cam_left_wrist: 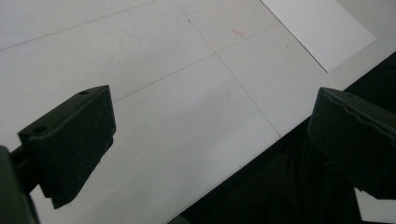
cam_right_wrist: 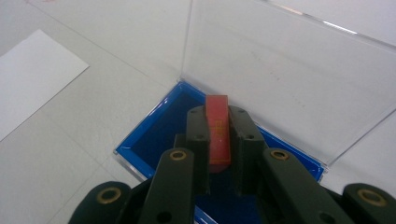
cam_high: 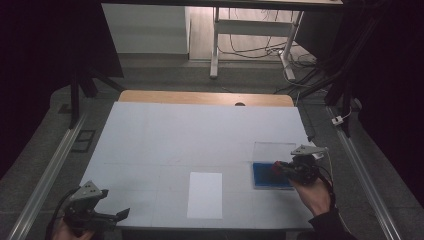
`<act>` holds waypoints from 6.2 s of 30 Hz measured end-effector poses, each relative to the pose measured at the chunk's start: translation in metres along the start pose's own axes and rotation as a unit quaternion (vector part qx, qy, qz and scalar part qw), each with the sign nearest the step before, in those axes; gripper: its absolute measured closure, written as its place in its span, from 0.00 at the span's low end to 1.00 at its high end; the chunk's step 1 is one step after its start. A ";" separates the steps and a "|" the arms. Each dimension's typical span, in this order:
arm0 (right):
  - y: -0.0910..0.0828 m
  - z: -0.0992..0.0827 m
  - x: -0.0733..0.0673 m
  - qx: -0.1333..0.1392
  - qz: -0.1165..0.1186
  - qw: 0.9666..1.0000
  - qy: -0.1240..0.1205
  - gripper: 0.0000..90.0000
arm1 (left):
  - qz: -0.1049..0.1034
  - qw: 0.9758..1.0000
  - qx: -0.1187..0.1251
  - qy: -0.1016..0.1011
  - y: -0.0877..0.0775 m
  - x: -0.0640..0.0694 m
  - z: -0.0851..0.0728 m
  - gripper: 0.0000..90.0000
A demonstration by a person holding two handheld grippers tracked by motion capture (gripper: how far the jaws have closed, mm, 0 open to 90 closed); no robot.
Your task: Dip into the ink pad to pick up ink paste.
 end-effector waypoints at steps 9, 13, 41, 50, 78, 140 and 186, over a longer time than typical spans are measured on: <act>0.006 -0.002 -0.004 -0.015 0.005 1.000 -0.018 0.89 | -0.002 1.000 -0.001 -0.001 0.000 0.000 0.000 0.01; 0.012 -0.006 -0.004 -0.032 0.003 0.999 -0.020 0.89 | -0.002 1.000 -0.001 0.000 0.000 0.000 0.000 0.01; 0.023 -0.011 -0.013 -0.063 -0.025 0.996 -0.059 0.90 | -0.004 1.000 -0.002 0.001 0.001 0.000 0.000 0.01; 0.023 -0.013 -0.011 -0.054 -0.022 0.997 -0.049 0.90 | -0.004 1.000 -0.002 0.003 0.001 0.000 0.001 0.01; 0.014 -0.005 -0.010 -0.018 -0.008 0.999 -0.036 0.89 | -0.003 1.000 -0.002 -0.002 0.001 0.000 0.000 0.02; 0.017 -0.017 0.009 -0.039 -0.021 0.999 0.024 0.90 | -0.002 1.000 -0.005 0.002 0.002 0.001 0.000 0.02; -0.005 0.000 -0.009 0.021 -0.004 1.000 -0.004 0.89 | -0.003 1.000 -0.002 0.002 0.001 0.000 0.000 0.02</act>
Point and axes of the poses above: each handheld gripper's, and its own axes: y roughly forward along the jaws, z roughly out of its top, x roughly to its right, the point moved 3 cm from there along y, roughly forward along the jaws, and after that the axes turned 14 degrees about x, right-handed, at the moved point
